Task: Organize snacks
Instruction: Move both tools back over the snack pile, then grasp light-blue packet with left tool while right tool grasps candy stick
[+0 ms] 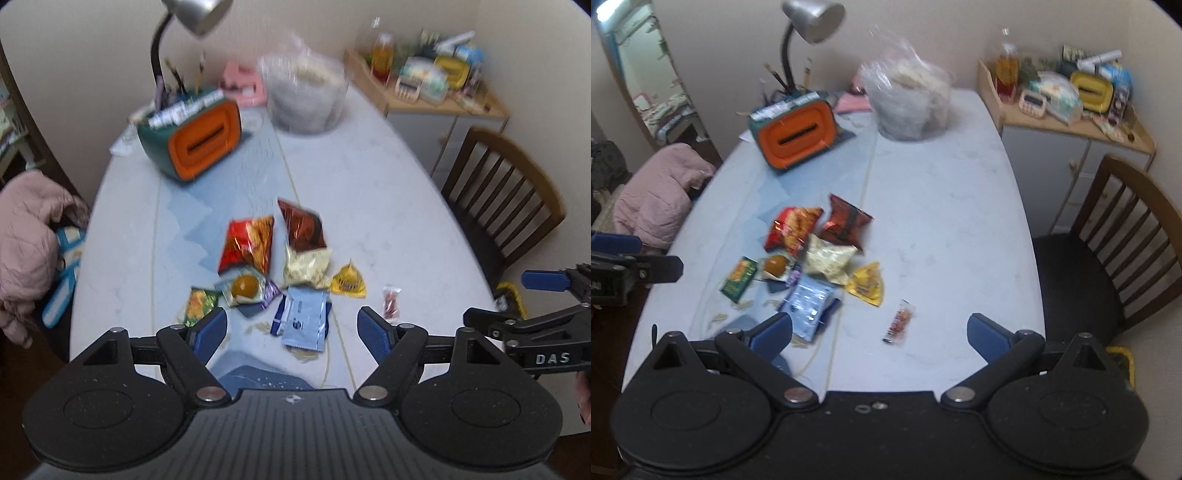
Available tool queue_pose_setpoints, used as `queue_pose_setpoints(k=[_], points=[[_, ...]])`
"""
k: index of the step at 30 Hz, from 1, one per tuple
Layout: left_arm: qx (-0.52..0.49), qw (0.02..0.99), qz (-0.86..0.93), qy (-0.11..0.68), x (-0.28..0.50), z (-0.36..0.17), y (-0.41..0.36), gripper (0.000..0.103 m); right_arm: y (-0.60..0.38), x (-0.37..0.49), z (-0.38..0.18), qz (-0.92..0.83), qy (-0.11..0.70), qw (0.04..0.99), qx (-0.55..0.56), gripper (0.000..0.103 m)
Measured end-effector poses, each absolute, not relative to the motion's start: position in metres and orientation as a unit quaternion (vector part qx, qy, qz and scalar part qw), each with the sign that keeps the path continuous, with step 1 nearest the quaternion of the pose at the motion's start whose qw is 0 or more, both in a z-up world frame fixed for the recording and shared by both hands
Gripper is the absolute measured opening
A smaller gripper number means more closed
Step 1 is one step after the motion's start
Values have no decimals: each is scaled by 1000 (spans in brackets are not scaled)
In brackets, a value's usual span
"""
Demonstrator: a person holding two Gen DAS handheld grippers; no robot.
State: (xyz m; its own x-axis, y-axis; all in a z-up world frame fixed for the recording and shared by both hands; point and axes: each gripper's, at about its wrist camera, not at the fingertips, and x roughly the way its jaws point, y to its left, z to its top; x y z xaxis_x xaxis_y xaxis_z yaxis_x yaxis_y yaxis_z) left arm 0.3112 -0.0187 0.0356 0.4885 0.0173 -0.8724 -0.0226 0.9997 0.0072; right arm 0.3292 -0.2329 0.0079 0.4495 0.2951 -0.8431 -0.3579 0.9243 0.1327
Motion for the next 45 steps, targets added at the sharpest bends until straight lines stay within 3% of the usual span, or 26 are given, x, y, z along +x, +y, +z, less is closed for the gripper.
queue_pose_setpoints(k=[8, 17, 26, 34, 40, 45], points=[[2, 824, 25, 566, 363, -41, -30, 77, -234, 375, -60, 175, 542, 822, -15, 99], [-21, 789, 57, 611, 405, -109, -30, 77, -224, 413, -128, 154, 588, 794, 4, 86], [-19, 767, 69, 637, 424, -150, -35, 77, -213, 426, -165, 144, 606, 782, -3, 78], [-43, 763, 85, 640, 434, -171, -28, 76, -202, 427, -177, 150, 609, 779, -12, 61], [-59, 763, 81, 638, 436, -176, -26, 58, -191, 424, -176, 155, 597, 787, -37, 45], [-66, 766, 84, 634, 434, -176, -25, 49, -186, 419, -176, 154, 586, 793, -58, 29]])
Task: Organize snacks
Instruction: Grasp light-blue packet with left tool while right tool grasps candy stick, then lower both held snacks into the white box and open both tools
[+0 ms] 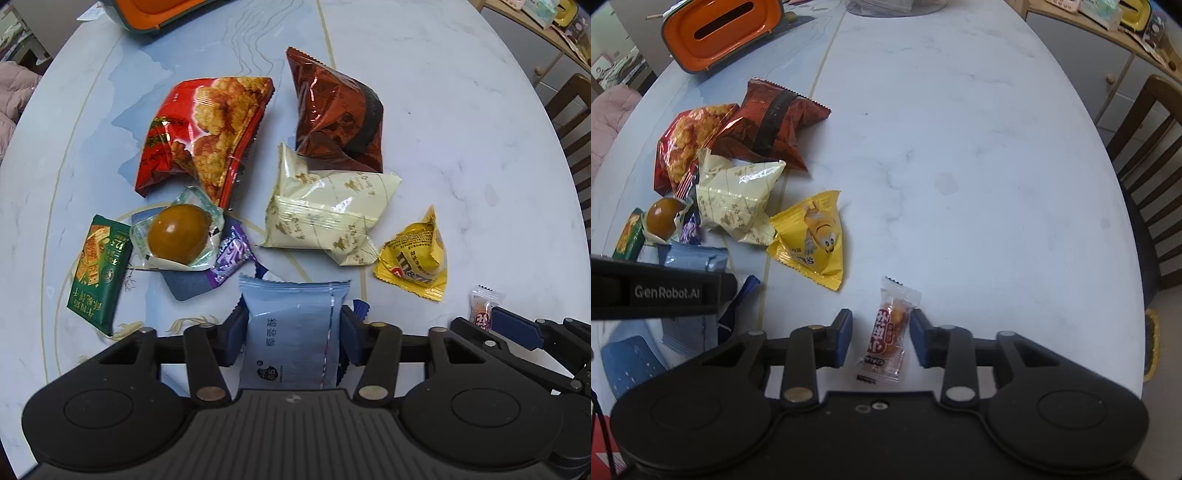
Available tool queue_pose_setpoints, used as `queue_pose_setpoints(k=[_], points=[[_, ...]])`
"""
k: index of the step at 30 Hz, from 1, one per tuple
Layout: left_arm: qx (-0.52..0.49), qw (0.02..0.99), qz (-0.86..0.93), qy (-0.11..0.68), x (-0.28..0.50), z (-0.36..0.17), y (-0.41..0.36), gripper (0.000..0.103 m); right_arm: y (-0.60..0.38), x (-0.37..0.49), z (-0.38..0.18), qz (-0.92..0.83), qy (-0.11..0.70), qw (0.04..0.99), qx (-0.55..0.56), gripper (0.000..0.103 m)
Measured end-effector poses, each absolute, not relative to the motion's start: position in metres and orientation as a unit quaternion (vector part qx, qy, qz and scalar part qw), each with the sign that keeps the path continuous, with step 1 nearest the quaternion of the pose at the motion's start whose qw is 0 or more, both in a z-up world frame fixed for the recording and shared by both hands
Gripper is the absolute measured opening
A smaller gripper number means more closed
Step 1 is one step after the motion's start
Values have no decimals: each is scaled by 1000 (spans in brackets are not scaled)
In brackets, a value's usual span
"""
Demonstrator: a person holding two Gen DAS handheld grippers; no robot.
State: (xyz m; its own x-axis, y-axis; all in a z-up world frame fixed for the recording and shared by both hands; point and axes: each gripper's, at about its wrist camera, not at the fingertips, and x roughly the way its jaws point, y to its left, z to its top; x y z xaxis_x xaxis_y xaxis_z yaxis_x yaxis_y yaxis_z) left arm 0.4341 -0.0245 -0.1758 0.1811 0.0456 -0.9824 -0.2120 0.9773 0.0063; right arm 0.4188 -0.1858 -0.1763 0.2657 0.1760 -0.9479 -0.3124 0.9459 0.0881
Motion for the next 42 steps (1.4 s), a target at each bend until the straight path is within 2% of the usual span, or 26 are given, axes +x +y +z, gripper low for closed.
queue_pose_setpoints(k=[3, 6, 21, 42], points=[[-73, 767, 88, 631, 433, -175, -21, 46, -186, 418, -176, 150, 580, 798, -64, 21], [-75, 769, 91, 628, 432, -174, -18, 46, -190, 418, -175, 146, 580, 799, -59, 18], [-125, 782, 78, 606, 404, -141, 9, 46, -213, 402, -142, 163, 568, 806, -26, 17], [-123, 822, 40, 555, 320, -33, 2, 46, -217, 323, -39, 209, 505, 838, -11, 17]])
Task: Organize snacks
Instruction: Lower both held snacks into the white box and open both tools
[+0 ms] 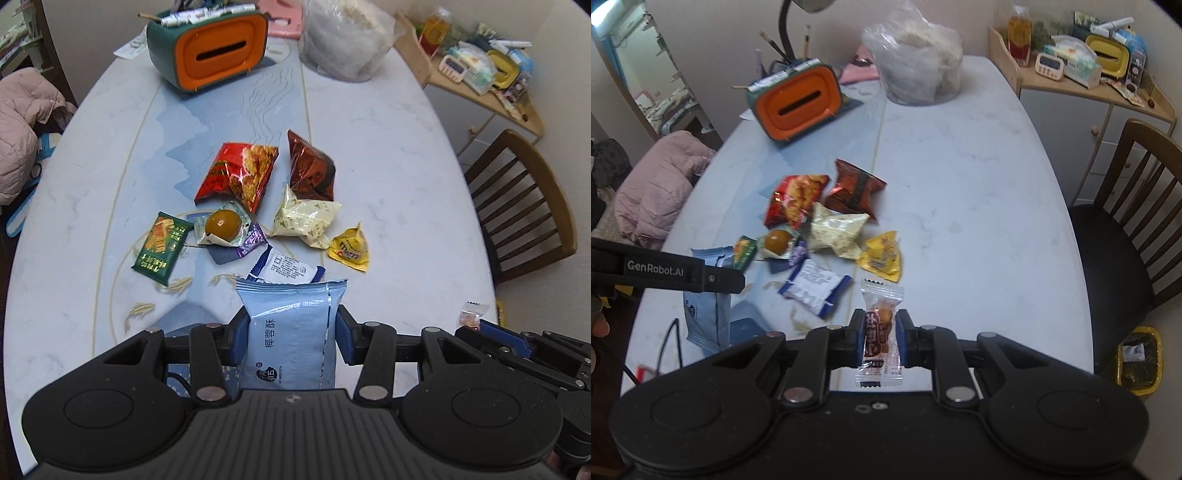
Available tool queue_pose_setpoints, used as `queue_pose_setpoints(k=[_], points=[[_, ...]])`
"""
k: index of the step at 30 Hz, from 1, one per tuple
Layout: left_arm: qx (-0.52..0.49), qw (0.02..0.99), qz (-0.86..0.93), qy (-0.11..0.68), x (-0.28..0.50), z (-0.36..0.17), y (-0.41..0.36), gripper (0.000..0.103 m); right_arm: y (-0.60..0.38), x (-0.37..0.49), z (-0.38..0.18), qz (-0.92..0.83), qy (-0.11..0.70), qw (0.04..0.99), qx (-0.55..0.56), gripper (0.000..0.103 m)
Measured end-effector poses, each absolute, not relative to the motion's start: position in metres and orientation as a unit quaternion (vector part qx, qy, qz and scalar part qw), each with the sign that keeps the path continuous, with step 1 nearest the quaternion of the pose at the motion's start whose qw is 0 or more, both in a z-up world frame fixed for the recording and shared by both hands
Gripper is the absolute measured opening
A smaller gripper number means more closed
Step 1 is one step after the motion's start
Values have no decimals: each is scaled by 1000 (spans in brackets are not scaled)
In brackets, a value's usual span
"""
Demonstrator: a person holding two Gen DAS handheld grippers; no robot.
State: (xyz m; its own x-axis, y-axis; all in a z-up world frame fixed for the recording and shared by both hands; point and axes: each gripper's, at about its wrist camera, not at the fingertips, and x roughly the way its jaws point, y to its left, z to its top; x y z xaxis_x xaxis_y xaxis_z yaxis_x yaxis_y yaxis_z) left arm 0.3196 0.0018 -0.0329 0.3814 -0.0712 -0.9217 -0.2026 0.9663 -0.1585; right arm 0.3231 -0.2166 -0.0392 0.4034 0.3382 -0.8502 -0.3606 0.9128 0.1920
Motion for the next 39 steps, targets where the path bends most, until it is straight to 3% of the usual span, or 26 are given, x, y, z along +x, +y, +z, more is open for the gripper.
queue_pose_setpoints(k=[20, 29, 39], points=[[-99, 847, 9, 522, 193, 39, 3, 46, -210, 220, 26, 241, 468, 850, -6, 17], [-89, 835, 3, 542, 147, 30, 7, 46, -195, 180, 20, 263, 484, 835, -13, 17], [-93, 810, 14, 579, 116, -15, 19, 46, -173, 152, -21, 268, 526, 807, -28, 17]])
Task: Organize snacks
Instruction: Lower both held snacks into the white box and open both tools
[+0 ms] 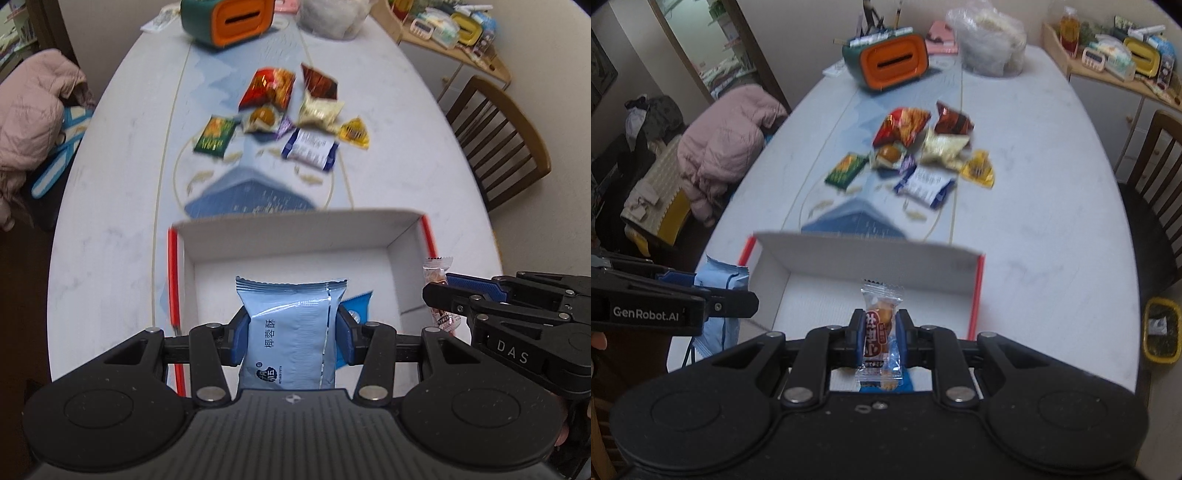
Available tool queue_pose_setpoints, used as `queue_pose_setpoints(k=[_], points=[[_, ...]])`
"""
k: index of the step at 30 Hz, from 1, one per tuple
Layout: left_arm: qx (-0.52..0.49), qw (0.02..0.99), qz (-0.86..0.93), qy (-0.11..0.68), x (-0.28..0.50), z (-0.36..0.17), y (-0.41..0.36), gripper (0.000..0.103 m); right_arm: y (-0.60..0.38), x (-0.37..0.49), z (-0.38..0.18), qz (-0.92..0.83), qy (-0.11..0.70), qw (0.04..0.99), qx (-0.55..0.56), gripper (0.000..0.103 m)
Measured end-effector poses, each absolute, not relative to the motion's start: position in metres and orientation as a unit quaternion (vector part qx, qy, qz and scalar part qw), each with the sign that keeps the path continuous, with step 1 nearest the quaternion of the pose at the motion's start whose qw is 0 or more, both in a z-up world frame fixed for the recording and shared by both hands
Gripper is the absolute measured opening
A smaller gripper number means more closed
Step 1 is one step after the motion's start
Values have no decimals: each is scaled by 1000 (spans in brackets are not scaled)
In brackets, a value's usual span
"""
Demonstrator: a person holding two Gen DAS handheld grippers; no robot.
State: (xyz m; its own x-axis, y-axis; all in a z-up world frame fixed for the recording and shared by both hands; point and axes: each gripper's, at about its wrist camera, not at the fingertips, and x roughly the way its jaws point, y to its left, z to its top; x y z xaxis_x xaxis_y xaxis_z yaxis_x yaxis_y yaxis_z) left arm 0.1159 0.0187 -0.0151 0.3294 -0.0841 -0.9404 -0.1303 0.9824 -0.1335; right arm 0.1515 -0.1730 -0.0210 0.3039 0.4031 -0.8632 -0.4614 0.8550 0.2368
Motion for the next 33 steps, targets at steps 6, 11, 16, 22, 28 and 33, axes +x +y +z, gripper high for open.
queue_pose_setpoints(k=[6, 11, 16, 22, 28, 33], points=[[-92, 802, 19, 590, 108, -45, 21, 46, -167, 142, -54, 260, 551, 792, -18, 17], [-91, 795, 16, 599, 108, -68, 15, 46, -162, 134, -78, 257, 566, 783, -20, 17], [-84, 789, 17, 609, 113, -91, 9, 46, -157, 132, -104, 246, 582, 774, -22, 17], [-78, 774, 23, 628, 118, -116, 6, 46, -154, 131, -123, 239, 594, 767, -27, 17], [-77, 760, 24, 644, 119, -133, 3, 46, -152, 130, -131, 234, 601, 763, -28, 17], [-85, 753, 25, 652, 119, -142, 4, 46, -152, 132, -135, 232, 604, 762, -29, 17]])
